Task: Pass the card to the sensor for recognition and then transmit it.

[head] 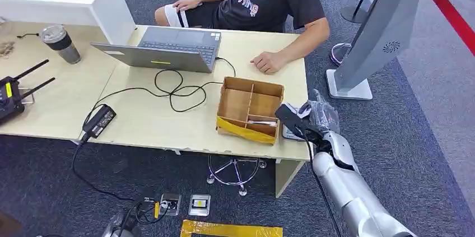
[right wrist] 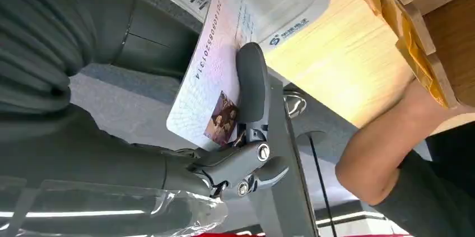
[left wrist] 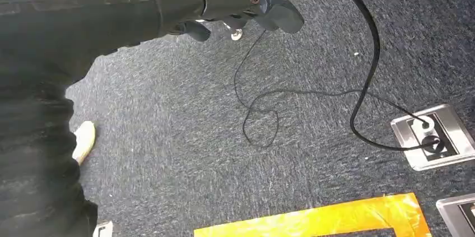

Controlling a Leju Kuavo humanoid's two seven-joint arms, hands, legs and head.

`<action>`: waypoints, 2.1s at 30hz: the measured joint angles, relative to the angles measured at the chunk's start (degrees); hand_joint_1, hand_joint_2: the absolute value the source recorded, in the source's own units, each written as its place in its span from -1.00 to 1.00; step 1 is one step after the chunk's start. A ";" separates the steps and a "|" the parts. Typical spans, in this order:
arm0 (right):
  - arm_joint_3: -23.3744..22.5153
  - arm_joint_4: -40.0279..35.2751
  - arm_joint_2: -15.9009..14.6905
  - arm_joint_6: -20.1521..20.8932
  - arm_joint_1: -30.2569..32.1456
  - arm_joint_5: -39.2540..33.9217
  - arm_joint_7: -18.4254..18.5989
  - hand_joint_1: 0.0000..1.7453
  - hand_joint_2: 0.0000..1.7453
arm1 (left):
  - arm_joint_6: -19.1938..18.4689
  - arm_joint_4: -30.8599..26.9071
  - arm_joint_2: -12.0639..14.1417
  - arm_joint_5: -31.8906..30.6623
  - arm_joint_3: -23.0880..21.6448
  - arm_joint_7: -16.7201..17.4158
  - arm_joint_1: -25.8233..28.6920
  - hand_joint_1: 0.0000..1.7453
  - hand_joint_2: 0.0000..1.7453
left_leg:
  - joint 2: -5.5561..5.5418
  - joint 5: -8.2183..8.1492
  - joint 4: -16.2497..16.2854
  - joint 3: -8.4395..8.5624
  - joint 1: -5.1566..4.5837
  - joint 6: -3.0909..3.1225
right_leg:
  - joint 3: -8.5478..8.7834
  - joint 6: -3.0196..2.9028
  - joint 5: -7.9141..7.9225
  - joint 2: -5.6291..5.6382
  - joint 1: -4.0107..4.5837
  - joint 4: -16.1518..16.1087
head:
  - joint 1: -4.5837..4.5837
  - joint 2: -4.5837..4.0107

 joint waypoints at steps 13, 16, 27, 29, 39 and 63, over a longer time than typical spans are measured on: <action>0.02 0.00 0.00 0.59 1.54 1.07 1.99 1.00 1.00 | 0.02 -0.02 0.02 -0.02 0.00 -0.02 0.04 -1.00 1.00 | 0.00 0.00 0.00 0.00 0.00 0.00 | -0.01 0.00 0.00 0.00 0.00 0.00 | 0.00 -0.02; 0.02 0.02 -0.02 0.57 2.04 1.07 2.69 1.00 1.00 | -0.04 -0.02 0.02 -0.07 0.00 -0.04 0.04 -1.00 1.00 | 0.00 0.00 0.00 0.00 0.00 0.00 | -0.02 0.00 0.00 0.01 0.00 -0.01 | 0.02 -0.02; 0.02 0.50 -0.39 0.63 2.40 1.05 3.52 1.00 1.00 | -0.33 -0.02 0.02 -0.35 0.00 -0.04 -0.05 -1.00 1.00 | 0.01 0.00 0.00 0.02 0.00 0.00 | -0.01 0.00 0.00 0.02 0.00 -0.01 | 0.00 -0.02; 0.02 0.52 -0.46 0.77 2.40 1.05 3.65 1.00 1.00 | -0.37 -0.02 0.02 -0.35 0.00 -0.04 -0.09 -1.00 1.00 | 0.01 0.00 0.00 0.02 0.00 0.00 | -0.01 0.00 0.00 0.02 0.00 -0.01 | 0.00 -0.02; 0.02 0.55 -0.66 0.96 2.41 1.05 3.74 1.00 1.00 | -0.48 -0.02 0.04 -0.35 0.00 -0.04 -0.13 -1.00 1.00 | 0.01 0.00 0.00 0.05 0.00 0.00 | 0.01 0.00 0.00 0.03 0.00 -0.01 | 0.00 0.00; 0.02 0.57 -1.20 2.14 2.52 2.21 5.55 1.00 1.00 | -0.55 -0.02 0.04 -0.33 0.00 -0.02 -0.14 -1.00 1.00 | 0.03 0.00 0.00 0.08 0.00 0.00 | 0.02 0.00 0.01 0.04 0.00 -0.01 | 0.00 -0.02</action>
